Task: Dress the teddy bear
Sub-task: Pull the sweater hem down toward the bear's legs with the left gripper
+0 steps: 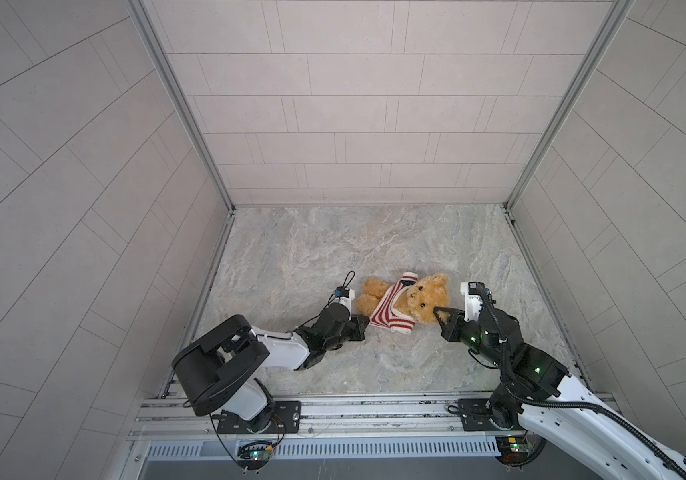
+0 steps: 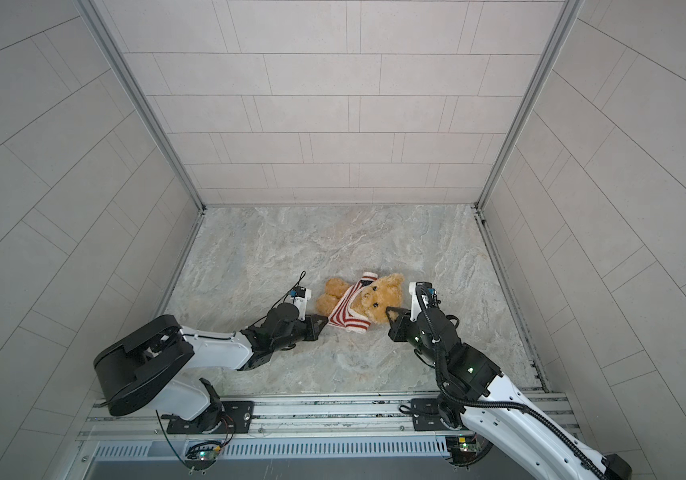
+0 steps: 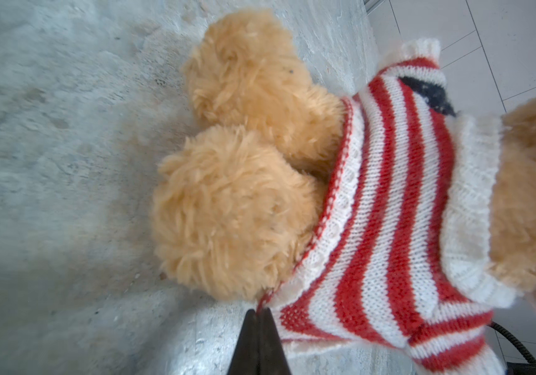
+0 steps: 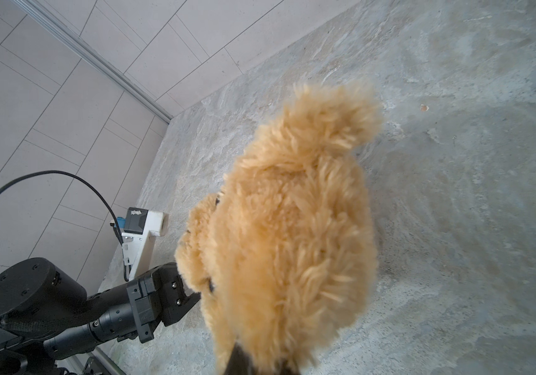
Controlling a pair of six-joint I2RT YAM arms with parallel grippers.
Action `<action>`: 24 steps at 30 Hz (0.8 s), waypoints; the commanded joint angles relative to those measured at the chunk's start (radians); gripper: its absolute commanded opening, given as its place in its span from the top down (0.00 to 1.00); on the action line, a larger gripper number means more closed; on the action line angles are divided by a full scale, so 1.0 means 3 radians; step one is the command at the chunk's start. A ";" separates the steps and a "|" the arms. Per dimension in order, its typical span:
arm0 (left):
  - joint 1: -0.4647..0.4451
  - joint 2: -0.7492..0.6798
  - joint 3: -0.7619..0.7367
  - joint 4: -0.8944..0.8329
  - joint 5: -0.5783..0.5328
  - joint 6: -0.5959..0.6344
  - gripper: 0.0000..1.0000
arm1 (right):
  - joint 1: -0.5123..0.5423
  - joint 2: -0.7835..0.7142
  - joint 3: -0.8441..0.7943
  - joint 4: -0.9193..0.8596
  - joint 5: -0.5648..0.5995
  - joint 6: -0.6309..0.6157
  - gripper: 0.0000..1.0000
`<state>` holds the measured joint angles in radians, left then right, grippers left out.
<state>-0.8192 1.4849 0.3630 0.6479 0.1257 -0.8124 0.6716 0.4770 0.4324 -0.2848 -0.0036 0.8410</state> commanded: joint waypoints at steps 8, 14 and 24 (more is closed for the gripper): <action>0.0098 -0.0334 -0.0101 -0.0776 -0.0354 0.0228 1.00 | -0.0035 -0.0174 0.0234 0.0190 0.0230 0.0132 1.00; 0.0081 -0.0310 -0.0104 -0.0615 -0.0234 0.0225 1.00 | -0.0035 -0.0138 0.0168 0.0289 0.0219 0.0157 1.00; -0.0271 -0.0218 0.0255 -0.0310 0.0167 0.0151 1.00 | -0.0032 0.0132 -0.0153 0.0712 0.0170 0.0289 1.00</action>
<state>-0.8959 1.4143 0.4145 0.5739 0.1658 -0.7689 0.6670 0.5282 0.3847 -0.1646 -0.0048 0.9085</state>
